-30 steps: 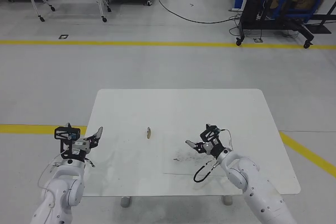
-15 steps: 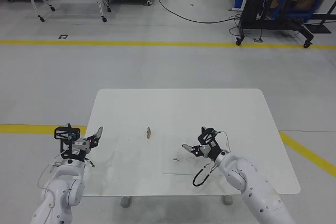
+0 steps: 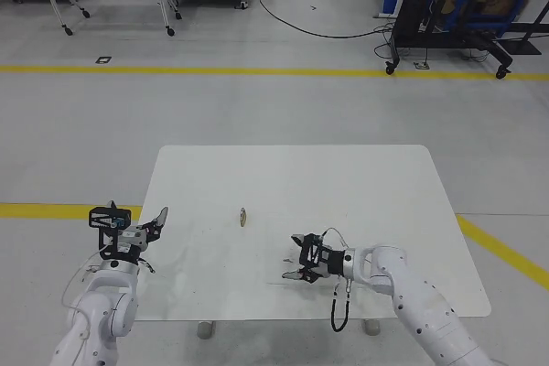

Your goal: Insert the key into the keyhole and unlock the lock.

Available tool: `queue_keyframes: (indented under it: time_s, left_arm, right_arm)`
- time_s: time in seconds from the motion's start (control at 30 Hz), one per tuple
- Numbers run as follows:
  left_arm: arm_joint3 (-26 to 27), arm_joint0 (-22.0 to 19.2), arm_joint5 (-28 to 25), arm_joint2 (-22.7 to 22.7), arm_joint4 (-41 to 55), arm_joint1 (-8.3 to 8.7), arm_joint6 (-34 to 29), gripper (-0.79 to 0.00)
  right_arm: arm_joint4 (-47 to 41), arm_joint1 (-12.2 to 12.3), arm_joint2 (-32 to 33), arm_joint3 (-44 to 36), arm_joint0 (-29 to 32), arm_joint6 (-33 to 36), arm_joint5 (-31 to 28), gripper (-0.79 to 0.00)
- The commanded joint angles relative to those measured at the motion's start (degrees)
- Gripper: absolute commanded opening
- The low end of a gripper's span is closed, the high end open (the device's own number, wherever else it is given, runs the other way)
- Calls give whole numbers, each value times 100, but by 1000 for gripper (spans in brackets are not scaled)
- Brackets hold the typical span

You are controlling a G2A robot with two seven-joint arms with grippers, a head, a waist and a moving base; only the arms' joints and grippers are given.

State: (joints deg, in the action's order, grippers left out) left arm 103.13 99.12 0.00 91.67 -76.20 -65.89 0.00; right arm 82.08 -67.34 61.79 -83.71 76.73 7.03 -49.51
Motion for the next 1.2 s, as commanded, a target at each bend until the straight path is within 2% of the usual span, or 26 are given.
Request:
queue_keyframes:
  time_s: [0.0,0.03,0.1,0.13,0.2,0.27,0.3,0.33,0.37,0.5,0.67,0.8,0.93,1.17]
  left_arm:
    - [0,0,0,0,0,0,0,0]
    - [0,0,0,0,0,0,0,0]
    - [0,0,0,0,0,0,0,0]
    - [0,0,0,0,0,0,0,0]
    - [0,0,0,0,0,0,0,0]
    - [0,0,0,0,0,0,0,0]
    - [0,0,0,0,0,0,0,0]
    - [0,0,0,0,0,0,0,0]
    - [0,0,0,0,0,0,0,0]
    - [0,0,0,0,0,0,0,0]
    - [0,0,0,0,0,0,0,0]
    - [0,0,0,0,0,0,0,0]
    - [0,0,0,0,0,0,0,0]
    - [0,0,0,0,0,0,0,0]
  right_arm:
    - [173,-14,-136,20,-69,115,72,-296]
    - [241,-23,-203,22,-104,165,108,-332]
    - [279,-38,-301,82,-179,204,117,-342]
    - [313,-44,-343,130,-224,260,129,-394]
    - [333,-60,-439,195,-297,355,129,-422]
    - [341,-68,-499,239,-352,406,124,-483]
    - [357,-68,-518,245,-369,440,137,-579]
    - [360,-68,-524,242,-378,456,171,-640]
    - [362,-65,-519,233,-378,459,209,-785]
    - [432,-23,-429,64,-306,345,293,-785]
    - [645,77,-180,-101,-150,-228,296,-785]
    - [772,129,-62,13,-91,-1102,308,-785]
    - [766,154,15,513,-120,-2180,383,-785]
    - [766,154,15,513,-120,-2180,383,-785]
